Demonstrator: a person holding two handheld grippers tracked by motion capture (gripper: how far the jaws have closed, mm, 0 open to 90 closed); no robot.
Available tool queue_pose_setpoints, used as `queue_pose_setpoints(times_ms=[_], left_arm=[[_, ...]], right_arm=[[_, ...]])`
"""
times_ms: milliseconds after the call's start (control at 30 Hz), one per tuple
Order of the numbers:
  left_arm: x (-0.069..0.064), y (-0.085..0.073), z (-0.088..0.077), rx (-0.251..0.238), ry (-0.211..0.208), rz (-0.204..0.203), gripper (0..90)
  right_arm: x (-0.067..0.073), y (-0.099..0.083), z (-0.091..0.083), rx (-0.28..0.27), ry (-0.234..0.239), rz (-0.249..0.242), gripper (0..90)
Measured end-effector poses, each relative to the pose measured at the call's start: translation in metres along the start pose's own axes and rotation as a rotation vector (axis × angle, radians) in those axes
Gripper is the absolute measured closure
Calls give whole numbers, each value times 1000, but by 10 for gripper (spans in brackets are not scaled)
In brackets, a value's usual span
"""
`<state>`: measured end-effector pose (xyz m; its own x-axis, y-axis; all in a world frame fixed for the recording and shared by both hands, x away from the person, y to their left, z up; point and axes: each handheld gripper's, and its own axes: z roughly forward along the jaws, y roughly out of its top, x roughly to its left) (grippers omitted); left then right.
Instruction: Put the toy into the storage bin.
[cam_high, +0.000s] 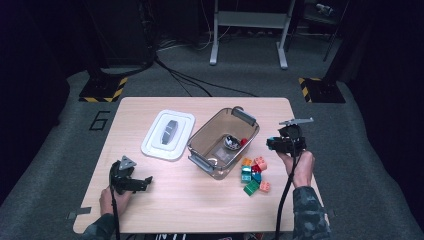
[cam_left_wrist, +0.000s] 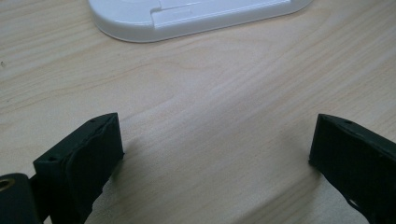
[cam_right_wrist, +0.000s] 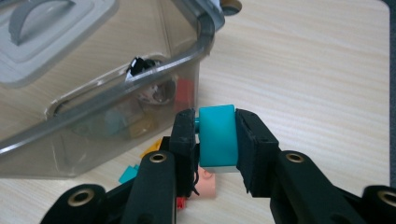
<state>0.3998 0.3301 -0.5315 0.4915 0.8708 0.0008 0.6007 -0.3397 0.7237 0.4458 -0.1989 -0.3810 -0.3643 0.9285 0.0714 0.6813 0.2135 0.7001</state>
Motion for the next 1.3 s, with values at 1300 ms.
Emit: queue_pose_setpoints(times_ms=[1300], left_arm=[[0, 0, 0, 0, -1, 0, 26]], right_arm=[[56, 56, 43, 83, 98, -129, 696]])
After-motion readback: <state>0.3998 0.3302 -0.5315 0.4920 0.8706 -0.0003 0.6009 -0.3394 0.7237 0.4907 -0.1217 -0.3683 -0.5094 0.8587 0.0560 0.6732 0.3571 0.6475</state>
